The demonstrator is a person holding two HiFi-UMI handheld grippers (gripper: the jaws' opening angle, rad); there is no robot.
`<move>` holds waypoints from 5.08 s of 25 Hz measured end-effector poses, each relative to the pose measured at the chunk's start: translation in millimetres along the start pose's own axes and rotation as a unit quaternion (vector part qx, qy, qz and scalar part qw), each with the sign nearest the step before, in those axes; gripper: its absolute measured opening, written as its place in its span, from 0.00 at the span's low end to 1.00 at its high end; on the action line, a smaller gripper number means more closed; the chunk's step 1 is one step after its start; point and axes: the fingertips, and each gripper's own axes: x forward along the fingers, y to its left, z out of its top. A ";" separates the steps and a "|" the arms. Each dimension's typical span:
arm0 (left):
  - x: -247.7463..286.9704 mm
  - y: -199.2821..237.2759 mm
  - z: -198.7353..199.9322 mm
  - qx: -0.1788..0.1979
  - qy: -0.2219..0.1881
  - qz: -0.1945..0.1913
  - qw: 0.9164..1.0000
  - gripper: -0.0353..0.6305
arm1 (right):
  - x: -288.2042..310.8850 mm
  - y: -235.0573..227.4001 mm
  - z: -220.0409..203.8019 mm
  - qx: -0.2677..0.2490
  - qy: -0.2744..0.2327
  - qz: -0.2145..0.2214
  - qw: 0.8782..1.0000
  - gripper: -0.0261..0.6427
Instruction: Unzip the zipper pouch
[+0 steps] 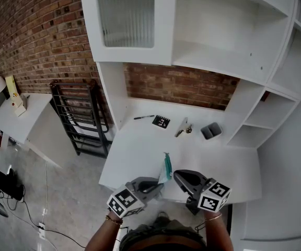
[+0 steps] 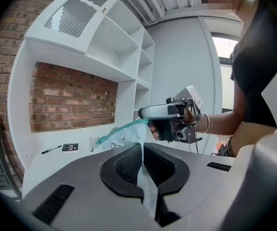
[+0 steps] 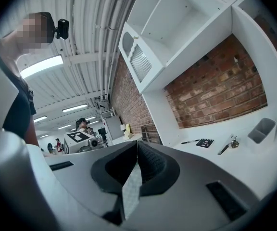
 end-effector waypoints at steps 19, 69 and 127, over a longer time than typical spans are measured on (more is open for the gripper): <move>0.1 -18.7 4.3 0.066 -0.011 -0.036 0.997 0.07 | 3.6 -25.9 -9.5 -0.006 0.018 -0.052 0.998 0.05; -29.7 9.8 -16.8 -0.003 -0.019 -0.009 1.000 0.07 | -8.6 -94.0 -13.7 -0.028 0.050 -0.129 0.990 0.05; 108.2 197.4 -18.4 0.076 0.061 0.044 0.994 0.07 | -146.0 -164.6 -14.5 0.037 -0.021 -0.308 0.950 0.08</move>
